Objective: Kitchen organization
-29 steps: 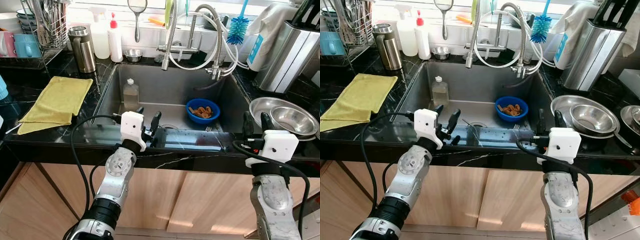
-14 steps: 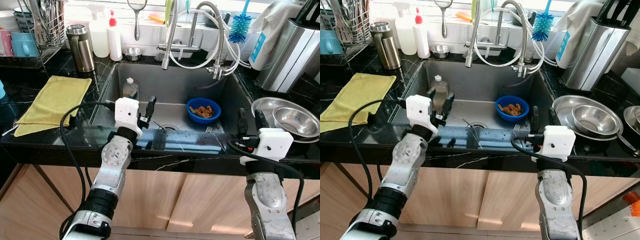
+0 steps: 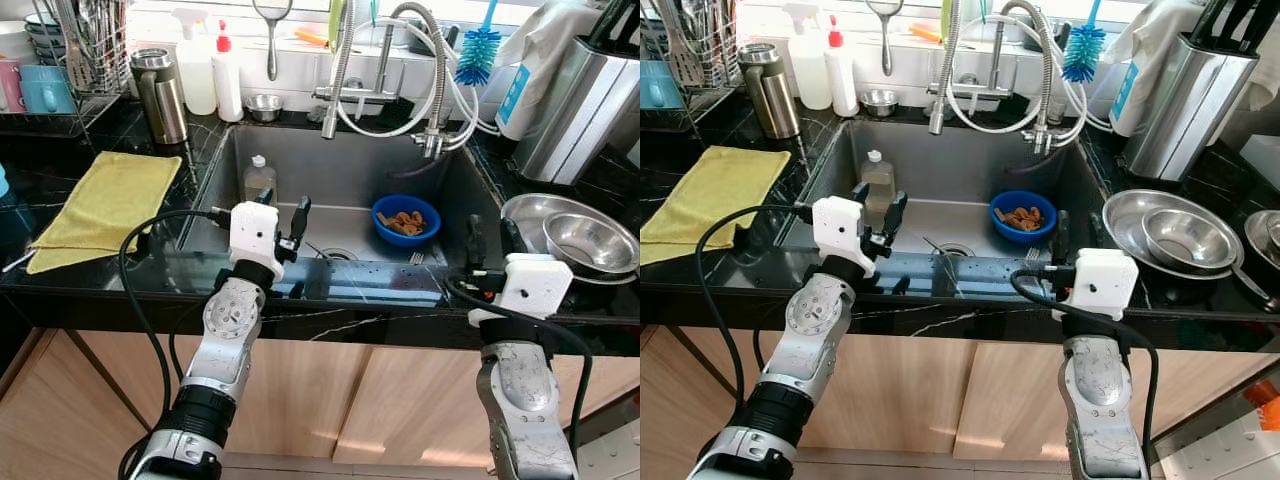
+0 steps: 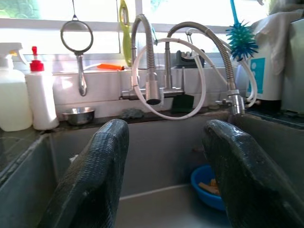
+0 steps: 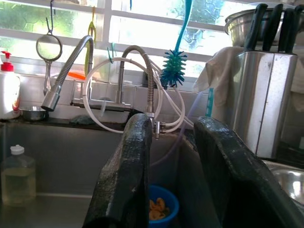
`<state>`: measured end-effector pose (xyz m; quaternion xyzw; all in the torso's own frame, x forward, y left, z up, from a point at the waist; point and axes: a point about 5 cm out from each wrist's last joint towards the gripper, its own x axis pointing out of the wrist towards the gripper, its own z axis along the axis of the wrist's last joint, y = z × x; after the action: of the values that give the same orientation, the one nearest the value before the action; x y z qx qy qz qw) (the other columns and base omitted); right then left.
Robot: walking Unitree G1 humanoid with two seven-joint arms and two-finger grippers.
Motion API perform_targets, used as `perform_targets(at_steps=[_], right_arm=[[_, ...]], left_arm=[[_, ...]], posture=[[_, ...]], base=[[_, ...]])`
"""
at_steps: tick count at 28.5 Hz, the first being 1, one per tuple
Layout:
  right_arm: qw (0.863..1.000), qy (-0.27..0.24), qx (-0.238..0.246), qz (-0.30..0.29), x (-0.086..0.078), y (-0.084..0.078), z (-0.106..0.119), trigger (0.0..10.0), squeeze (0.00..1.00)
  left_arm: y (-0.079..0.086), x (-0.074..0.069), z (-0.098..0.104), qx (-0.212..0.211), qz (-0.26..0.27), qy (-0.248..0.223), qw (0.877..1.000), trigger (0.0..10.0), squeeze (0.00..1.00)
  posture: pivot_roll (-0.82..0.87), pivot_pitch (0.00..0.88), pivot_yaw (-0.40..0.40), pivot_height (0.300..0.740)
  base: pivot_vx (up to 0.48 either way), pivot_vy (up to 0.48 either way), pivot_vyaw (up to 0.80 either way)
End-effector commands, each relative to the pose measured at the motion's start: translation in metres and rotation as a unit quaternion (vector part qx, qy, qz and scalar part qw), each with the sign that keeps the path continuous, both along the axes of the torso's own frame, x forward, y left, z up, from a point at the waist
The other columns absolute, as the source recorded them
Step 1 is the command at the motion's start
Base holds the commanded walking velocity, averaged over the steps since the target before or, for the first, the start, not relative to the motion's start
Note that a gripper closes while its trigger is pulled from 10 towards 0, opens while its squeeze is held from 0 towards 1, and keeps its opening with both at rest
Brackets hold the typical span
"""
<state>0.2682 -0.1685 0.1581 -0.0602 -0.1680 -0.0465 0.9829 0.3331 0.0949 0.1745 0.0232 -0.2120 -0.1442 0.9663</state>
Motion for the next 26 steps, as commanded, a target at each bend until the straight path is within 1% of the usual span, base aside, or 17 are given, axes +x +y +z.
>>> perform_targets(at_steps=[1, 11, 25, 26], right_arm=[[1.000, 0.006, 0.005, -0.008, 0.0002, -0.0033, -0.0003, 10.0, 0.00], [1.000, 0.010, 0.009, -0.003, 0.0008, -0.0002, -0.0020, 10.0, 0.00], [1.000, 0.009, 0.011, -0.002, 0.0015, -0.0012, -0.0004, 10.0, 0.00], [1.000, 0.010, 0.011, -0.002, 0.0016, -0.0011, -0.0008, 10.0, 0.00]], left_arm=[[-0.0052, -0.0025, 0.0016, -0.001, -0.011, -0.001, 1.000, 10.0, 0.00], [-0.0074, -0.0037, -0.0018, 0.002, -0.019, 0.004, 1.000, 10.0, 0.00], [-0.0091, -0.0032, -0.0026, 0.001, -0.021, 0.007, 1.000, 10.0, 0.00], [-0.0093, -0.0032, -0.0034, 0.001, -0.021, 0.009, 1.000, 10.0, 0.00]], posture=[[0.09, 0.022, -0.074, 0.740], [0.10, 0.001, -0.074, 0.740], [0.09, 0.006, -0.081, 0.740], [0.09, 0.011, -0.082, 0.740]], base=[[0.000, -0.266, 0.00], [0.000, -0.267, 0.00], [0.000, -0.278, 0.00], [0.000, 0.000, 0.00]])
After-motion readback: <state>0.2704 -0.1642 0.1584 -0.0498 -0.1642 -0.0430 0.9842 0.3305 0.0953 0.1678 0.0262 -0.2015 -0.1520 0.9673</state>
